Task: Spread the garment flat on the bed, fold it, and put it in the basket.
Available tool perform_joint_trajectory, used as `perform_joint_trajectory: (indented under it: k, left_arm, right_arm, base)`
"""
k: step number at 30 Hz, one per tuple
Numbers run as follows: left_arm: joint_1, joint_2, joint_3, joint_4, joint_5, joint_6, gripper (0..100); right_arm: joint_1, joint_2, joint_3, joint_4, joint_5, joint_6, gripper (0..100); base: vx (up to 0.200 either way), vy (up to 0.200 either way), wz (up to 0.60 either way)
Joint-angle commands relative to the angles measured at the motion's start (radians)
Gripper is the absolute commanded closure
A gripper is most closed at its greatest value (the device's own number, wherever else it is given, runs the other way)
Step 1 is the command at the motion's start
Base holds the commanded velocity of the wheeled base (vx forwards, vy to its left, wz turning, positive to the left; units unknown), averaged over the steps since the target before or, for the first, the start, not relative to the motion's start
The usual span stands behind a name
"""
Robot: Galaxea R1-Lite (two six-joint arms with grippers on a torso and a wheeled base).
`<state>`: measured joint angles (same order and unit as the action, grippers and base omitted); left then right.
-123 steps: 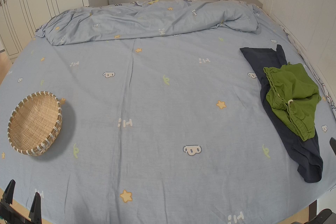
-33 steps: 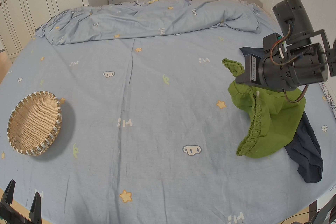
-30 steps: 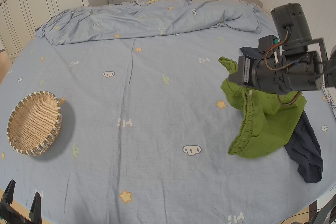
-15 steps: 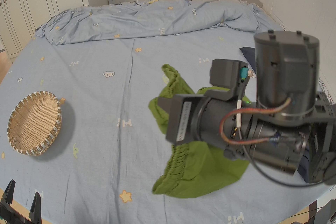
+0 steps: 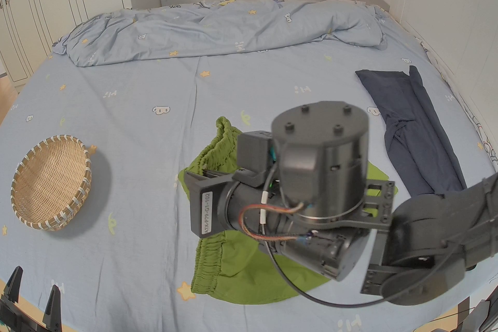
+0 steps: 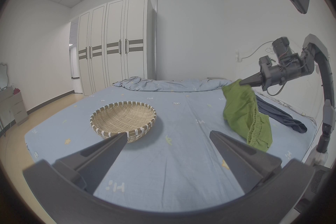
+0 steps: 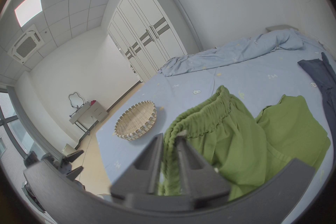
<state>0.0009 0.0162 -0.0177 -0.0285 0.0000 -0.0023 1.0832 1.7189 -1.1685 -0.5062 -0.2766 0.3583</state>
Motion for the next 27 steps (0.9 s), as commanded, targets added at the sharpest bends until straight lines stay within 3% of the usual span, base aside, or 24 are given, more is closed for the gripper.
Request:
perform_joint_trajectory:
  k: [1, 12, 20, 27]
  left_arm:
    - [0.001, -0.016, 0.018, -0.001, 0.0, -0.001, 0]
    - [0.001, -0.016, 0.018, -0.001, 0.0, 0.001, 0]
    - [0.001, -0.016, 0.018, 0.001, -0.003, 0.002, 0]
    - [-0.001, -0.016, 0.018, -0.005, -0.008, 0.031, 0]
  right_arm:
    - [-0.034, 0.111, -0.039, 0.0, 0.014, -0.002, 0]
    - [-0.062, 0.119, -0.022, 0.018, 0.027, -0.024, 0]
    - [-0.187, -0.059, 0.058, 0.078, 0.028, -0.012, 0]
    - [-0.359, -0.252, 0.213, 0.089, 0.042, 0.004, 0]
  base:
    - [0.0, 0.0, 0.0]
    - [0.0, 0.0, 0.0]
    - [0.0, 0.0, 0.0]
    - [0.0, 0.0, 0.0]
